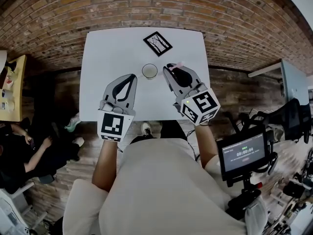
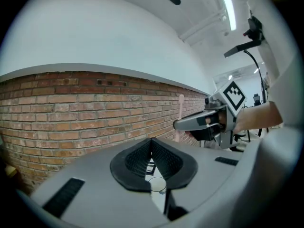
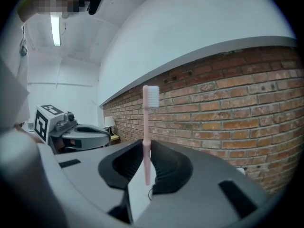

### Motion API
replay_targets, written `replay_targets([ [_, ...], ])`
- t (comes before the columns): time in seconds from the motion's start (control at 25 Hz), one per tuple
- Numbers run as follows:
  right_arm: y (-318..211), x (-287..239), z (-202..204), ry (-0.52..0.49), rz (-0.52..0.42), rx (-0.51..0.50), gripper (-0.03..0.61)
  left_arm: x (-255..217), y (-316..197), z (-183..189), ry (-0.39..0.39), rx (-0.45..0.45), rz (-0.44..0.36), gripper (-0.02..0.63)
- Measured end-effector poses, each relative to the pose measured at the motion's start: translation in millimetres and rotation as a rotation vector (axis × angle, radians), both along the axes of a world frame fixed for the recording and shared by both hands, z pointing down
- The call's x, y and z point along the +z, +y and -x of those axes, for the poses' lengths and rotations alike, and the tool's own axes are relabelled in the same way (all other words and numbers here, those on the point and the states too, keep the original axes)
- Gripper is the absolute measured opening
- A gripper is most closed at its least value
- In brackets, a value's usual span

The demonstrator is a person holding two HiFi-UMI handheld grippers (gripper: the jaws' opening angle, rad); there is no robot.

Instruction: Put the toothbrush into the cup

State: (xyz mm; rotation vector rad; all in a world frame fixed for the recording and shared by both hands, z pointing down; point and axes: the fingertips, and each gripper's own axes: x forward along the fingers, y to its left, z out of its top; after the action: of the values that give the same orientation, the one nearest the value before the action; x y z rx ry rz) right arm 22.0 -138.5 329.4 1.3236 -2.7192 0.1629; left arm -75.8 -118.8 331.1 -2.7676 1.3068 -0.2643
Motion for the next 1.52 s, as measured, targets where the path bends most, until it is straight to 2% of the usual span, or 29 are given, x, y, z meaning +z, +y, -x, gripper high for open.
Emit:
replay_targets([
  [0.2, -41.1, 25.0, 22.0, -0.009, 0.048, -0.031, 0.054, 16.9, -31.1, 20.7, -0.016, -0.036, 0.041, 0.007],
  [0.4, -62.4, 46.0, 26.4, -0.004, 0.088, -0.074, 0.054, 26.2, -51.4, 17.7, -0.02, -0.076, 0.059, 0.007],
  [1.0, -86.1, 103.2, 41.1, 0.018, 0.205, -0.15, 0.054, 55.5, -72.1, 15.4, -0.022, -0.122, 0.114, 0.006],
  [1.32, -100.9, 157.6, 39.0, 0.01, 0.287, -0.15, 0.054, 86.9, -79.5, 12.4, -0.038, -0.139, 0.174, 0.006],
  [1.52, -97.3, 170.6, 43.4, 0.008, 0.317, -0.151, 0.054, 89.1, -77.4, 16.2, -0.042, -0.15, 0.186, 0.008],
])
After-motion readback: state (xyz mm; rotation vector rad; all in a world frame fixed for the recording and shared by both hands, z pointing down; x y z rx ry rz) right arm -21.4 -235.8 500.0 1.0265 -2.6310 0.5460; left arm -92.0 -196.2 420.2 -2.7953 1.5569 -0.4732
